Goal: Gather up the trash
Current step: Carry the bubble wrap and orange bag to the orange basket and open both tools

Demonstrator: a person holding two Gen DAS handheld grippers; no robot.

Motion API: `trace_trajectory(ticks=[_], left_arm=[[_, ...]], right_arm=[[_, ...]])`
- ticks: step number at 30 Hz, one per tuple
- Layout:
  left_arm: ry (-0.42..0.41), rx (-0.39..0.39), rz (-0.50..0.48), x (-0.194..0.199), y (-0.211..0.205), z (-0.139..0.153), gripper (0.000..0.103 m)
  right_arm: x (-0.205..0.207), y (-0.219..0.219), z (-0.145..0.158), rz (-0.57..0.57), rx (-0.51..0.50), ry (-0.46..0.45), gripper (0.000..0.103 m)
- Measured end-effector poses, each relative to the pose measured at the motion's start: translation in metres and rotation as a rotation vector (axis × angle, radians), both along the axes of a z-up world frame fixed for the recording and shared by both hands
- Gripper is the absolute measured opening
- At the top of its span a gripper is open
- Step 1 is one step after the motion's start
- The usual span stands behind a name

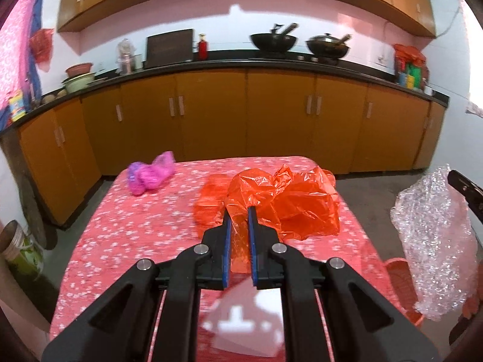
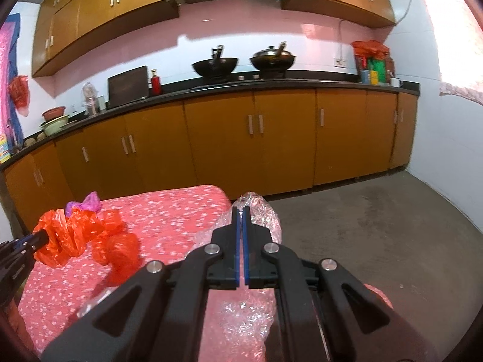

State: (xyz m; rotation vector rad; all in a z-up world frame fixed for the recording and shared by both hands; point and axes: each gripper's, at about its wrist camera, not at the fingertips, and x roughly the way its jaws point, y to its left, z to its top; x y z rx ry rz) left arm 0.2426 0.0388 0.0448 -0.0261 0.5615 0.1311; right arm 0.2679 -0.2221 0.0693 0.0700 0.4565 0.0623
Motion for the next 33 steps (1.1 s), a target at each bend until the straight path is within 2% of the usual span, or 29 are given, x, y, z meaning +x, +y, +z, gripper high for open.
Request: trace_trajectory(ticks=[11,18,26,33], left_arm=[[0.019,0.024,-0.148,0.015,-0.086,-0.006,0.010],[0.053,0.033,-0.242,0.020,-0.142,-0.021,0.010],[0.105,0.036,-0.328,0.028,-0.200,-0.043,0.010],[0.194,0.012,-0.386,0.043,-0.249,-0.076,0.010]], right_arm=[[-0.002,-0.080,-0.017,-0.133,0.016,0.026,0.003],[-0.001,-0.129,-0.034,-0.210,0.022,0.053,0.003],[0.000,-0.180,-0.065,-0.290,0.030,0.101,0.003],[0.004,-0.233,-0.107,-0.362,0.046,0.170,0.003]])
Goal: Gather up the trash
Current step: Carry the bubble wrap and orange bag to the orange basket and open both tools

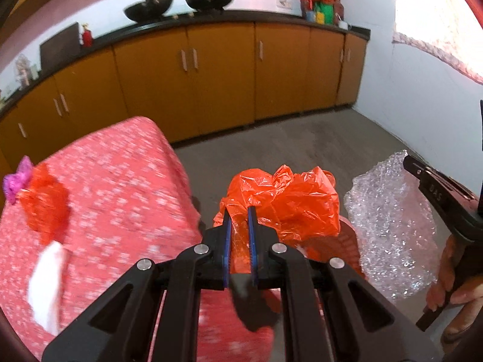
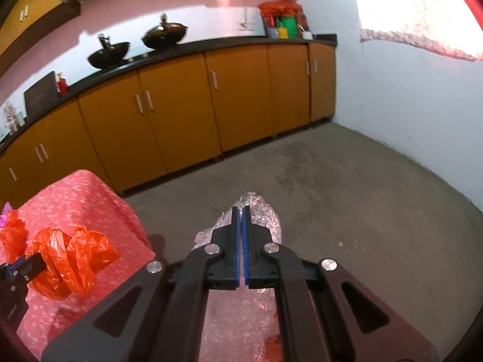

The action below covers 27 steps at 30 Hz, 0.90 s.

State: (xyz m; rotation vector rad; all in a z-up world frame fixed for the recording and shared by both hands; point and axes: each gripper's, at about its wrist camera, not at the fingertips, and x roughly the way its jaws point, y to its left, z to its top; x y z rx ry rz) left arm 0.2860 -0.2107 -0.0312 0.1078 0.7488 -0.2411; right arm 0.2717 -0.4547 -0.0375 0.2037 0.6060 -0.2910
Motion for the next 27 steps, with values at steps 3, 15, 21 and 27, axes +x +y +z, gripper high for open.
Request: trace_trajectory(ticks=[3,15,21,27], left_arm=[[0.041,0.013,-0.022,0.007,-0.023,-0.018,0.010],[0.189,0.068,-0.036,0.024,-0.081,-0.091,0.010],[0.251,0.081,-0.030,0.034,-0.095,-0.119,0.010],[0.258,0.104,-0.049,0.040,-0.107,-0.129,0.010]], right_arm=[[0.001,-0.019,-0.019,-0.030,0.009,0.028,0.003],[0.017,-0.063,-0.094,-0.082,0.027,0.130,0.003],[0.032,-0.060,-0.118,-0.072,0.032,0.152,0.003],[0.043,-0.059,-0.125,-0.044,0.083,0.149,0.006]])
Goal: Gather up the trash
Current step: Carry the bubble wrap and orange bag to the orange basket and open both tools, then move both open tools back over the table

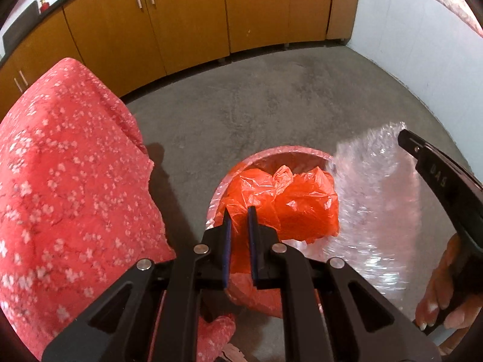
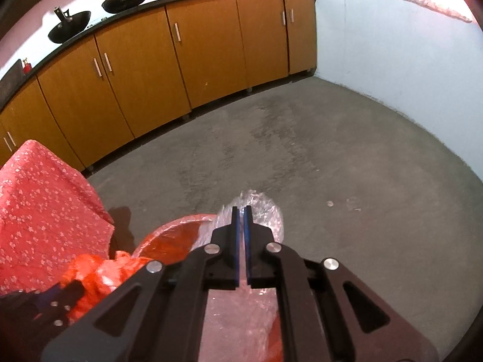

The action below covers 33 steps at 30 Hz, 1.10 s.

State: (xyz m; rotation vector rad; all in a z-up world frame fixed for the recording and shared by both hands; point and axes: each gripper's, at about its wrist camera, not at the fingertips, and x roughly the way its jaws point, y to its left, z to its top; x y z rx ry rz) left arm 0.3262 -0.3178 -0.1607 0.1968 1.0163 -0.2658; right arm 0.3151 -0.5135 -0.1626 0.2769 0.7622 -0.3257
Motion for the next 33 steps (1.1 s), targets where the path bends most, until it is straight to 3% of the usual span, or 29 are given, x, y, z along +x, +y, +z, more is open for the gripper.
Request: trace_trajectory(ticks=[2,5,10,15,23,28,33], left_arm=[[0.013,-0.005,0.004,0.003,-0.002,-0.002,0.012],[0.016,-0.019,0.007,0.007,0.000,0.000,0.027],[0.017,-0.038,0.001,0.005,0.006,0.003,0.031],[-0.013,-0.080,0.033,-0.003,0.028,0.026,0.032],[-0.174,-0.101,0.101,-0.036,0.096,0.082,0.035],[-0.288,-0.086,0.182,-0.053,0.152,0.112,0.037],[-0.400,-0.051,0.322,-0.069,0.234,0.140,0.041]], right_arm=[[0.001,0.000,0.001,0.008,0.014,-0.009,0.006],[-0.002,0.000,0.004,0.006,0.015,-0.017,0.025],[-0.011,-0.001,0.012,-0.007,0.005,-0.028,0.026],[-0.019,0.006,0.025,0.005,-0.023,-0.033,0.029],[-0.029,0.048,0.070,0.086,-0.035,-0.107,0.031],[-0.028,0.103,0.104,0.199,-0.039,-0.167,0.031],[-0.027,0.180,0.134,0.353,-0.029,-0.214,0.031]])
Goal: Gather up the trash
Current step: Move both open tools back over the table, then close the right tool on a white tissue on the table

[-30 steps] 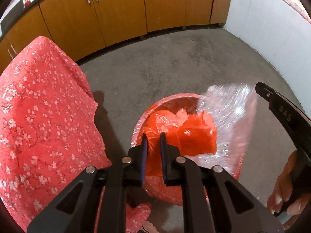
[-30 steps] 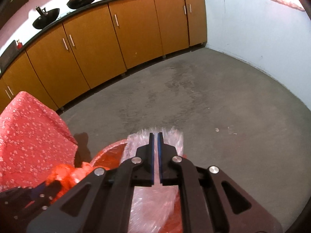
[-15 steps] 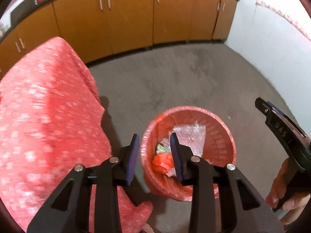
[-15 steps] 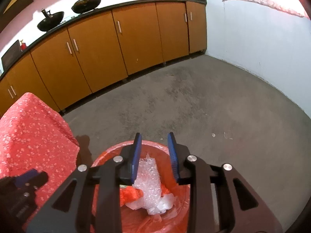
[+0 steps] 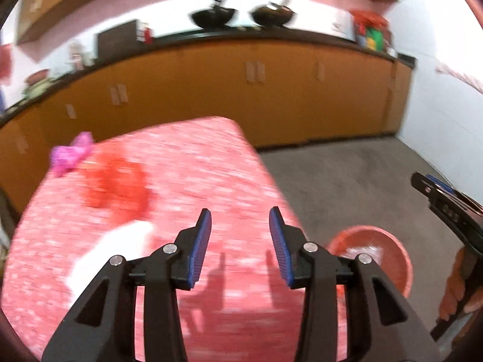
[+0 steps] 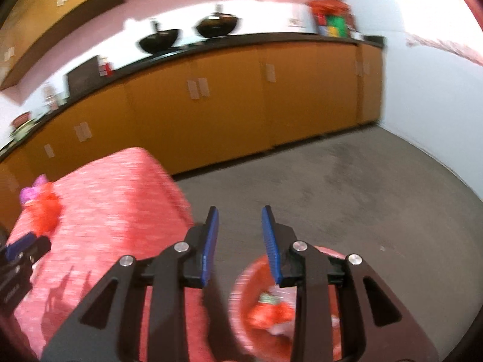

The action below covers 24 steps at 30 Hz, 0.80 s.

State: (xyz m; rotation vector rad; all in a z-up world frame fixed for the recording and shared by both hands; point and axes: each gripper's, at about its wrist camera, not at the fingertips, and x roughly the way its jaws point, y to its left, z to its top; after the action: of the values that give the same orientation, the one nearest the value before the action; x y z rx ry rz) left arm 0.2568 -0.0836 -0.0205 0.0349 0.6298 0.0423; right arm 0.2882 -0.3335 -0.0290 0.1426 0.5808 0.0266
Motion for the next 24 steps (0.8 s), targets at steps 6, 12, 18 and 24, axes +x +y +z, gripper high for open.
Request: trace_trajectory(ticks=[6,12,18,24], left_arm=[[-0.055,0.067,0.202,-0.018,0.096,0.006,0.042],[-0.061,0.089,0.375,-0.033,0.185,0.003,0.043],[-0.048,0.051,0.449,-0.045,0.226,-0.002,0.044],[-0.041,0.032,0.457,-0.055,0.239,-0.008,0.044]], right_arm=[[0.000,0.113,0.017,0.217,-0.005,0.001,0.031],[0.002,0.205,0.013,0.380,0.011,0.059,0.031],[0.011,0.260,-0.004,0.464,0.031,0.164,0.035],[0.014,0.271,-0.014,0.485,0.019,0.211,0.035]])
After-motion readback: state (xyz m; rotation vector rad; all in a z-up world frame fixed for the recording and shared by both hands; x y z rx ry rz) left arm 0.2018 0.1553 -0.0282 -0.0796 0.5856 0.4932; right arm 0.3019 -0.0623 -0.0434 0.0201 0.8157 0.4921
